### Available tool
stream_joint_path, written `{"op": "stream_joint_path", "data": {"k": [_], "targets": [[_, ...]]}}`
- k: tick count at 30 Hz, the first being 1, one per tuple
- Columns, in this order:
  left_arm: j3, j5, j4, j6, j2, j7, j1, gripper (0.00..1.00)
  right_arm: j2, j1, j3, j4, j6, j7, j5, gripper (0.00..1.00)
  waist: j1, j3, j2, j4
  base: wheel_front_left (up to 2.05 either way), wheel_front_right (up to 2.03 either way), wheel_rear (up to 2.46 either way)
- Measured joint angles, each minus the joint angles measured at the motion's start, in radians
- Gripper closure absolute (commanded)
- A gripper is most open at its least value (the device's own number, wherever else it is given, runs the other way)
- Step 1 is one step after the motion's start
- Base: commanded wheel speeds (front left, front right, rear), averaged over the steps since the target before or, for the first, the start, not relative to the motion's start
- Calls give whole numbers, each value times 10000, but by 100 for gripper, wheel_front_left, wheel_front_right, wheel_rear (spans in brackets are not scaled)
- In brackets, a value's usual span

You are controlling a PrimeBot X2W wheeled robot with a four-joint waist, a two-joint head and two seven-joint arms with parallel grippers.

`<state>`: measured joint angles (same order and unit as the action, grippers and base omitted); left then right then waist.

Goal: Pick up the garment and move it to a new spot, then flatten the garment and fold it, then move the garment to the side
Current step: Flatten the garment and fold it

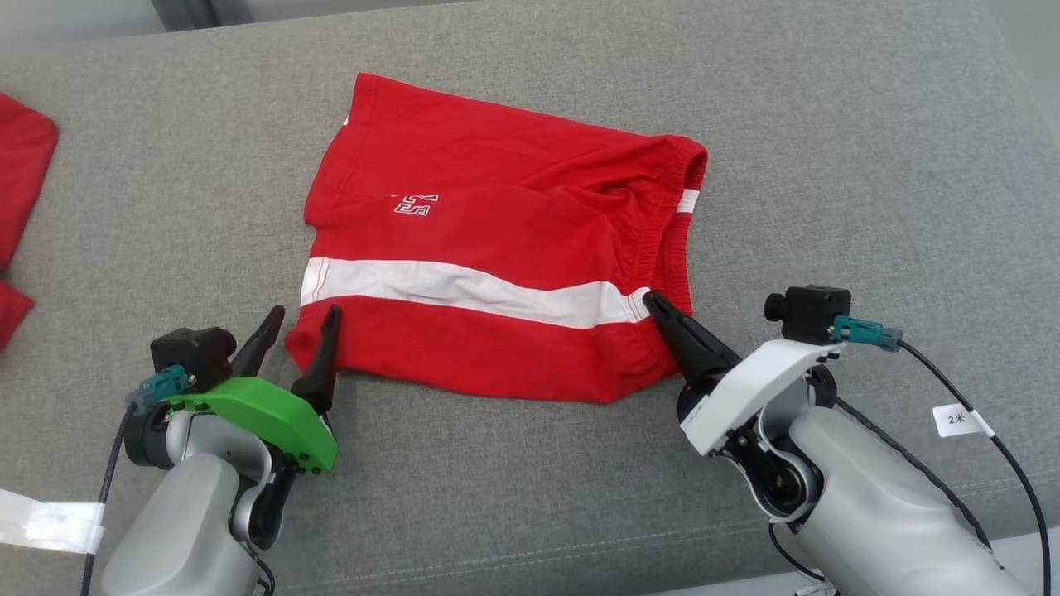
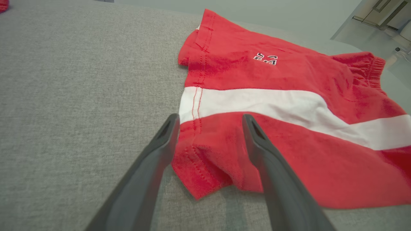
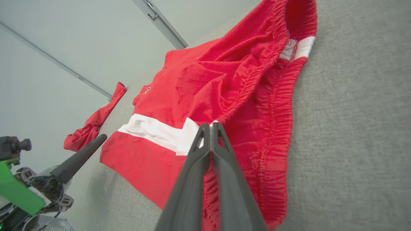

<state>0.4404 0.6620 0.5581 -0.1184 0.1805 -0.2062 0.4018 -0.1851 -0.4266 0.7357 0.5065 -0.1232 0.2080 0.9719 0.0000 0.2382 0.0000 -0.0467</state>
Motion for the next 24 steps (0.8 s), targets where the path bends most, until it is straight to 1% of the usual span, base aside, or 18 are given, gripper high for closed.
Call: {"op": "stream_joint_path", "data": {"k": [4,14,17,20,21,22,23,24], "targets": [[-247,280,222,44,107,428,149,0,29,6,245,-155,0,31,-52,100,0,-5,0,-157,0,0,0],[-245,581,826,52,-31,1325,963,0,-197,119,487,-305,0,130,-140,100,0,-9,0,-407,0,0,0],[-238,579,1149,207,-27,1540,1019,0,-205,191,550,-328,0,174,-142,100,0,-10,0,-454,0,0,0],[-236,579,1331,221,-19,1664,1038,0,-203,210,571,-359,0,203,-142,100,0,-10,0,-490,0,0,0],[-222,579,1473,221,-19,1768,1098,4,-201,210,581,-403,0,203,-142,100,0,-9,0,-524,0,0,0],[-211,579,1511,219,-21,1831,1145,11,-199,210,587,-420,0,203,-142,100,0,-8,0,-539,0,0,0],[-196,579,1546,219,-25,1866,1198,11,-197,210,593,-430,0,205,-142,100,0,-5,0,-553,0,0,0],[-178,579,1584,219,-29,1912,1254,27,-197,210,598,-433,0,205,-142,100,0,-3,0,-565,0,0,0]]}}
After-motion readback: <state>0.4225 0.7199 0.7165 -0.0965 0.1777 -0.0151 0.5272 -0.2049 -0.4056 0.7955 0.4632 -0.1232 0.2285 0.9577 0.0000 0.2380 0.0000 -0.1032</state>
